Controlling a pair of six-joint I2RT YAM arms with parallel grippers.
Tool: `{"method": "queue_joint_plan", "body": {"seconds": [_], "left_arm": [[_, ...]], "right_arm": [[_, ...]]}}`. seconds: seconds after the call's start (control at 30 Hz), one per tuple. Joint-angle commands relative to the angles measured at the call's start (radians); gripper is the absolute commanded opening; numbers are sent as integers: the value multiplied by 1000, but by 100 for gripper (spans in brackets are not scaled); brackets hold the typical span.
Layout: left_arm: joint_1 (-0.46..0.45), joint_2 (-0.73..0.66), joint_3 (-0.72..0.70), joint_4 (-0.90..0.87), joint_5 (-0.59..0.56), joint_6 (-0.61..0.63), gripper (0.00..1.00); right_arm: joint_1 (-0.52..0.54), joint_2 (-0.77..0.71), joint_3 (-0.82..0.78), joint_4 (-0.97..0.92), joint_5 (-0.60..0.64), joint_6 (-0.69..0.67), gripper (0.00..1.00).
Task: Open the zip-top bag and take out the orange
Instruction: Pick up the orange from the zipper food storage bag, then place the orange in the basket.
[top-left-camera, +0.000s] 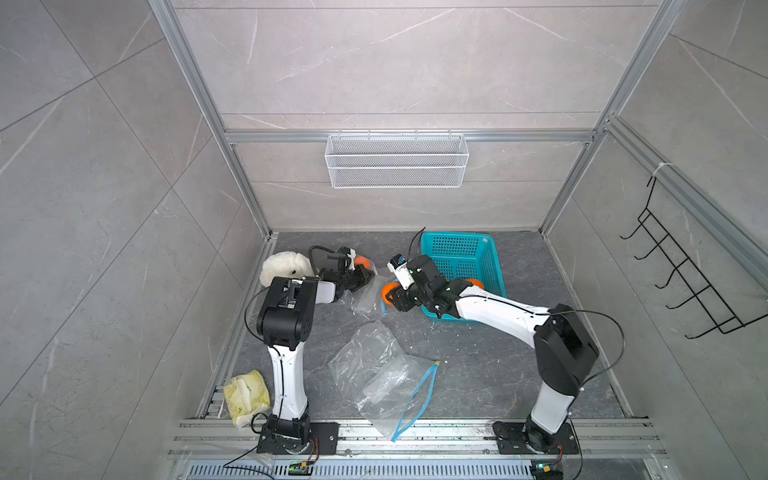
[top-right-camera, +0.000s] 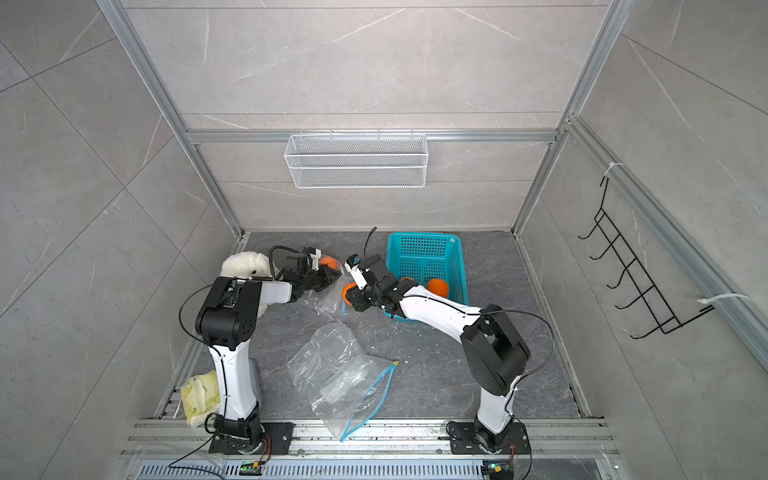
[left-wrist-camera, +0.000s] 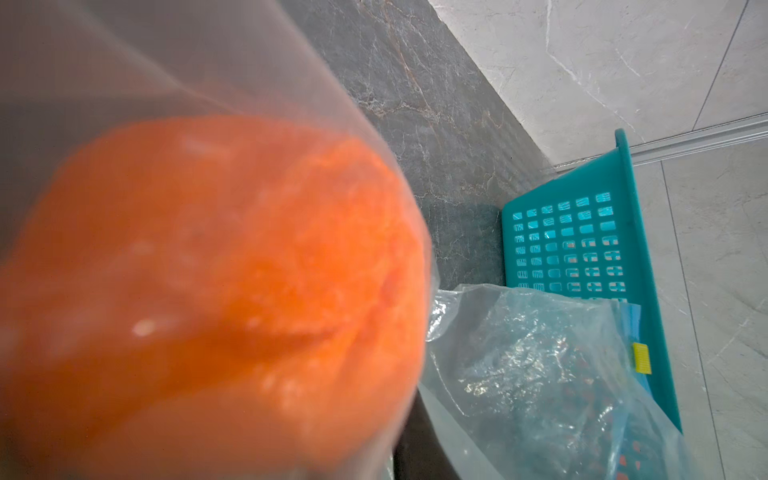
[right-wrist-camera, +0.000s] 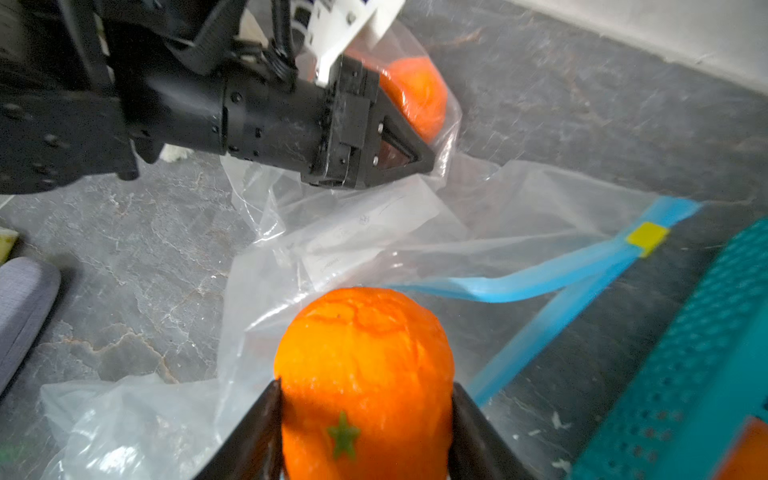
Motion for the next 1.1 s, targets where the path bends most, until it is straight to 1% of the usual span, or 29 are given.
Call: {"method": "queue_joint_plan", "body": {"seconds": [0.0,0.1,0.17,0.23,0.33,0.4,0.47,0.53,0.6,0.7,0.9,1.0,1.07], "left_arm": [[4,-15,21,1,8,-20,15],[5,-32,27,5,15,-29,17],[1,-44,40,10,29,-37,24],[-9,-63,55,10,42,-36,31],[-26,-107,69,-1,49,-15,42],[-35,-133,78,-13,60,0,48],[-42,-158,75,-24,60,7,52],[-42,-182,68,-34,57,14,57],[-42,-206,58,-51,40,29,59],[-41,-232,65,-100,5,56,64],[-33,-249,104,-180,-57,104,65],[-22,-237,154,-268,-109,149,67],[-15,-227,186,-317,-152,180,69]], "right_arm": [[-34,-87,-66,14,59,-6,32],[-93,-149,-124,38,52,9,32],[-139,-170,-137,48,43,13,32],[-189,-159,-132,55,29,19,33],[-251,-87,-74,45,75,24,32],[-285,-15,-12,21,78,22,32],[-311,54,39,19,109,35,33],[-327,111,99,-30,116,44,33],[-338,167,143,-31,131,46,33],[-354,260,250,-114,118,46,33],[-370,361,324,-178,106,62,34],[-377,400,341,-218,109,75,39],[-383,408,336,-209,93,78,41]]}}
